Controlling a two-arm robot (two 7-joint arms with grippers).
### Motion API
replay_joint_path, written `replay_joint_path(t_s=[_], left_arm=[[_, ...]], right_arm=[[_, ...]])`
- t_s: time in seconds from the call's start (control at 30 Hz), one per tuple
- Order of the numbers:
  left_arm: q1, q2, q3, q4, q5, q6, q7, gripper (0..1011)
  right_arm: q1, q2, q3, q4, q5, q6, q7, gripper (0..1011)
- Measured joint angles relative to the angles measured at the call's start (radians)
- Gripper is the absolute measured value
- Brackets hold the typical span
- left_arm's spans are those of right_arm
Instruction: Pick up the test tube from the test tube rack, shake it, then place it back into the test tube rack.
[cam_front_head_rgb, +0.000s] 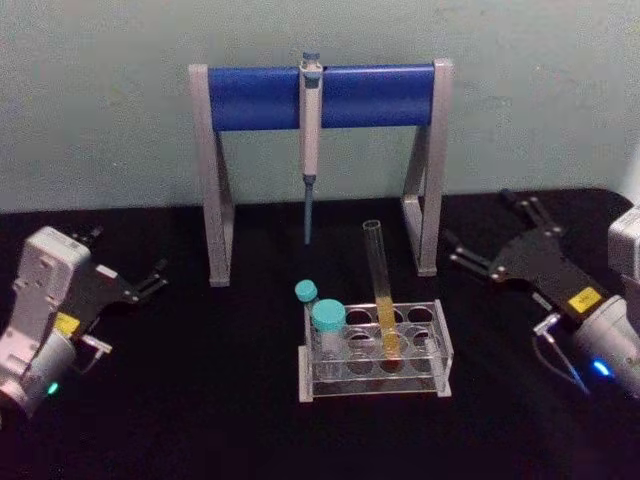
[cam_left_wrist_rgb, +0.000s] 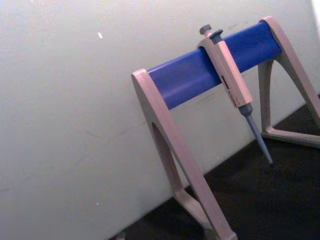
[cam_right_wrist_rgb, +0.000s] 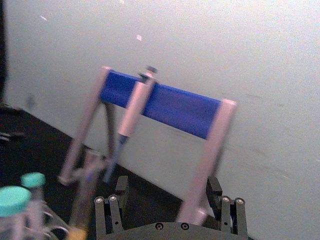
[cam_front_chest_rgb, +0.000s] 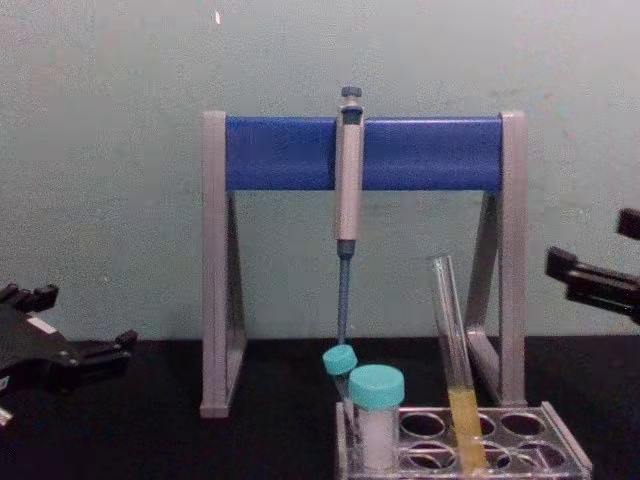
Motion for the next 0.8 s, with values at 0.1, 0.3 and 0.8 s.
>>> replay_joint_path(t_s=[0.1,0.3,0.8], left_arm=[[0.000,0.000,0.000,0.000,0.000,0.000,0.000,1002],[0.000,0.000,0.000,0.000,0.000,0.000,0.000,1001],[0.000,0.000,0.000,0.000,0.000,0.000,0.000,1001]], right_arm=[[0.016,-0.015,-0.016,-0.005,0.018,0.008,0.054,1000],[0.048,-0.046,-0.040,-0.001,0.029,0.043,0.118,1000],[0.133,-0.109,-0.080,0.051,0.034,0.232,0.195,1000]])
